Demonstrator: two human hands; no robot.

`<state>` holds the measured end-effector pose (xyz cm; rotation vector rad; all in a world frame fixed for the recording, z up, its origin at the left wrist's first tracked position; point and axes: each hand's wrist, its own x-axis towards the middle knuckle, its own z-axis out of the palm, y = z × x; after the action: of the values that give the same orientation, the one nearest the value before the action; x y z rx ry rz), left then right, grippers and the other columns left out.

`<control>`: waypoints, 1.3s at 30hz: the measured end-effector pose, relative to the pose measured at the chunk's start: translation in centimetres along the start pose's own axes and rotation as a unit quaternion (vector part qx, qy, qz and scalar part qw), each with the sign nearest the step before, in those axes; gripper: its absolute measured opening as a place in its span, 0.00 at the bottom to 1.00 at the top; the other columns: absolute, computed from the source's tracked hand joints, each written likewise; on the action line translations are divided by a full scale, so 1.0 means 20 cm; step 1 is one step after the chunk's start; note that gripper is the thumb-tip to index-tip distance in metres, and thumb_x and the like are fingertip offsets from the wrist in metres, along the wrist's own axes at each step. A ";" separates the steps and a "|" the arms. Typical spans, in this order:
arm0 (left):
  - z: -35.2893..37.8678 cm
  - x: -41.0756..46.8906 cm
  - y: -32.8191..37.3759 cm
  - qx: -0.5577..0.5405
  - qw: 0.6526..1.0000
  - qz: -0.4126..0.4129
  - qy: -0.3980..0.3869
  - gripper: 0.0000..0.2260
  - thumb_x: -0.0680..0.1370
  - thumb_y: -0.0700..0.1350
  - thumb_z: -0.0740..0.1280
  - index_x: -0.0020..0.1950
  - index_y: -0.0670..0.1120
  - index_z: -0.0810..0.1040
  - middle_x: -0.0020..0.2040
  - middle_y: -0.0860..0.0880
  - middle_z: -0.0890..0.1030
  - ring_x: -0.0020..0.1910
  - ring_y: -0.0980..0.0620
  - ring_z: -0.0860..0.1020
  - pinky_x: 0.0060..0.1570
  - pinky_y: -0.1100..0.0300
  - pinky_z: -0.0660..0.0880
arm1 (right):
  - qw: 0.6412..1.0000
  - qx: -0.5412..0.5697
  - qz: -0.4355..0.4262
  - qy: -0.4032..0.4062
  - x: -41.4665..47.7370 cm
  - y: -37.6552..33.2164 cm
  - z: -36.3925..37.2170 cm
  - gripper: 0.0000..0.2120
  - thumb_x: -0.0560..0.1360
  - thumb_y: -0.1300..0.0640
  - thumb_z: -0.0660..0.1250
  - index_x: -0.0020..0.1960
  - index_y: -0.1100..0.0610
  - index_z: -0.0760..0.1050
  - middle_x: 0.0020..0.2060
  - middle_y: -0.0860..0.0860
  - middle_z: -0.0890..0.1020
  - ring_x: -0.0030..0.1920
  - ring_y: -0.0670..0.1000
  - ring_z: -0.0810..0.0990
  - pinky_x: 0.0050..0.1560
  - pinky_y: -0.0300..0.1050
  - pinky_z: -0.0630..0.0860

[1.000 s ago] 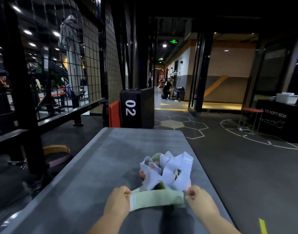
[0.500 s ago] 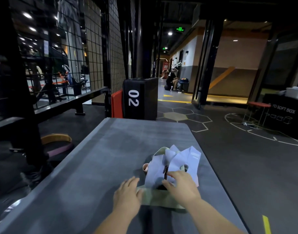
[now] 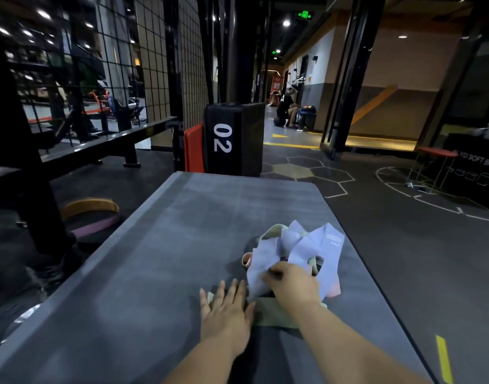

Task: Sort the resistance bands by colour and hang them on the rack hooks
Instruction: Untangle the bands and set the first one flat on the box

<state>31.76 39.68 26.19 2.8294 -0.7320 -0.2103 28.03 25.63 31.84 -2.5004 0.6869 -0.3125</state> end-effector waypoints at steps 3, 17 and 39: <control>0.00 0.01 -0.01 -0.001 1.000 0.002 -0.004 0.26 0.82 0.60 0.41 0.79 0.55 0.41 0.79 0.56 0.44 0.78 0.51 0.40 0.71 0.40 0.31 | 0.999 0.035 0.019 0.005 0.03 0.00 -0.02 0.08 0.74 0.41 0.65 0.40 0.43 0.72 0.39 0.41 0.76 0.42 0.47 0.74 0.43 0.39 0.70; 0.00 -0.01 -0.01 -0.018 1.000 0.004 0.005 0.25 0.82 0.60 0.40 0.79 0.55 0.43 0.79 0.58 0.46 0.78 0.53 0.42 0.72 0.40 0.32 | 0.928 0.326 0.083 0.161 0.10 -0.08 -0.12 0.09 0.76 0.53 0.64 0.38 0.52 0.71 0.33 0.47 0.73 0.35 0.48 0.70 0.39 0.42 0.70; 0.05 0.01 -0.01 -0.020 0.999 0.017 0.026 0.35 0.73 0.63 0.30 0.78 0.58 0.49 0.79 0.58 0.48 0.78 0.53 0.43 0.72 0.41 0.37 | 0.985 -0.100 0.128 0.055 0.45 0.13 -0.29 0.16 0.77 0.47 0.63 0.64 0.48 0.72 0.57 0.53 0.73 0.54 0.57 0.74 0.47 0.49 0.70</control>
<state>31.89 39.70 25.23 2.7709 -0.7569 -0.1446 32.60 16.48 36.10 -2.5560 1.1232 -0.2992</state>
